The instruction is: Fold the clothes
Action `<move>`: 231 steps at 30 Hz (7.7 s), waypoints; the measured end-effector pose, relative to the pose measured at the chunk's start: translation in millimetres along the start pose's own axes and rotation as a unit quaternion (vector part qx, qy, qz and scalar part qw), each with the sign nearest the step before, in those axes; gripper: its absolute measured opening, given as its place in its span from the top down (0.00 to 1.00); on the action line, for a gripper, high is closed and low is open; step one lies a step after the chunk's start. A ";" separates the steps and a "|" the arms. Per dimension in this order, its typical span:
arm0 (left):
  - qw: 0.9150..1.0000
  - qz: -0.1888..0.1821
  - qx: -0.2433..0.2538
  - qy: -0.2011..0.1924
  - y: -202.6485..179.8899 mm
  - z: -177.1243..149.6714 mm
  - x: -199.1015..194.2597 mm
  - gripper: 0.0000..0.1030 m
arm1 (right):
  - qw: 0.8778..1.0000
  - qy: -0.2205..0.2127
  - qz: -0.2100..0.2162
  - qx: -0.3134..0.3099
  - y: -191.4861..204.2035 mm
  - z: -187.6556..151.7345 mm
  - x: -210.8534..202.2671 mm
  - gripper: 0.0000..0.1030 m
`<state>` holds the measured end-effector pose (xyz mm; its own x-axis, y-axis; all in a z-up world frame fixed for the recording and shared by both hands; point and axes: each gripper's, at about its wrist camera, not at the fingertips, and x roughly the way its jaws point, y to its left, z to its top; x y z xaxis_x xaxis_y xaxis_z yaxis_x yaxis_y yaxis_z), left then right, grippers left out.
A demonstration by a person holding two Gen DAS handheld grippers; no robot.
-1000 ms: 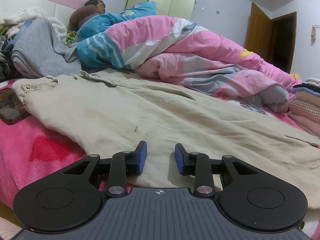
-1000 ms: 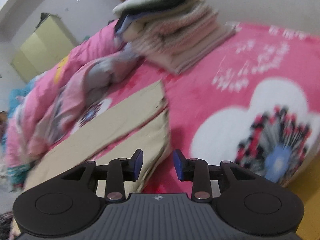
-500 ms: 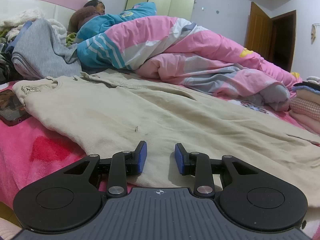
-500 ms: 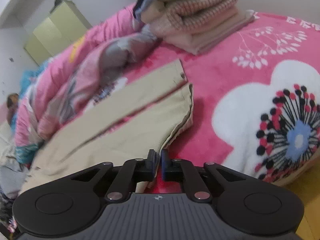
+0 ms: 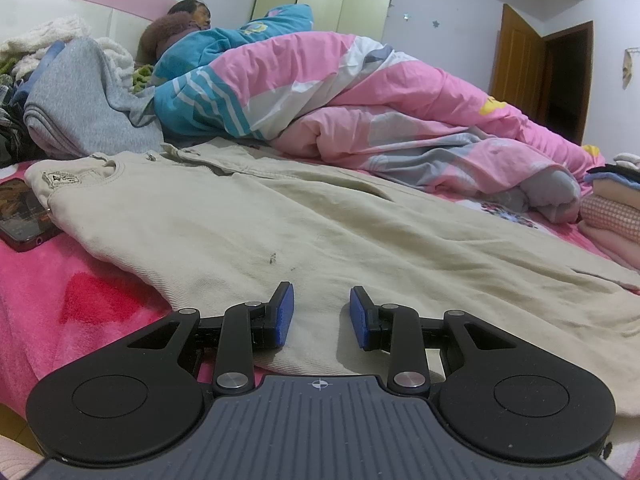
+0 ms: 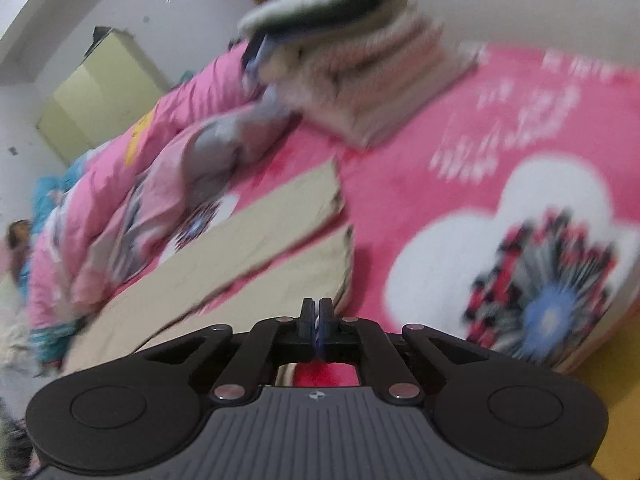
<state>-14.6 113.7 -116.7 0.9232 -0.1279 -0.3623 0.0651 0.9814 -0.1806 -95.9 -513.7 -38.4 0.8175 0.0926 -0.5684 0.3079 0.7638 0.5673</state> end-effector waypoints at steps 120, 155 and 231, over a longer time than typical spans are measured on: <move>0.944 0.174 -0.258 -0.107 92.8 2.8 -51.7 0.87 | 0.783 0.098 0.291 -0.541 317.1 -255.2 54.3 0.96; 0.948 0.125 -0.279 -0.090 114.2 15.0 -32.8 0.85 | 0.797 0.274 0.327 -0.427 490.2 -272.2 249.8 1.00; 0.998 0.006 -0.059 -0.013 9.4 17.3 -8.4 0.69 | 0.887 0.268 0.341 -0.159 241.9 -145.0 132.9 1.00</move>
<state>-15.2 126.5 -99.6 0.9331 -0.1118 -0.3418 0.0112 0.9591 -0.2830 16.7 -224.0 -63.1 0.3851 0.8282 -0.4072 -0.3916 0.5461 0.7406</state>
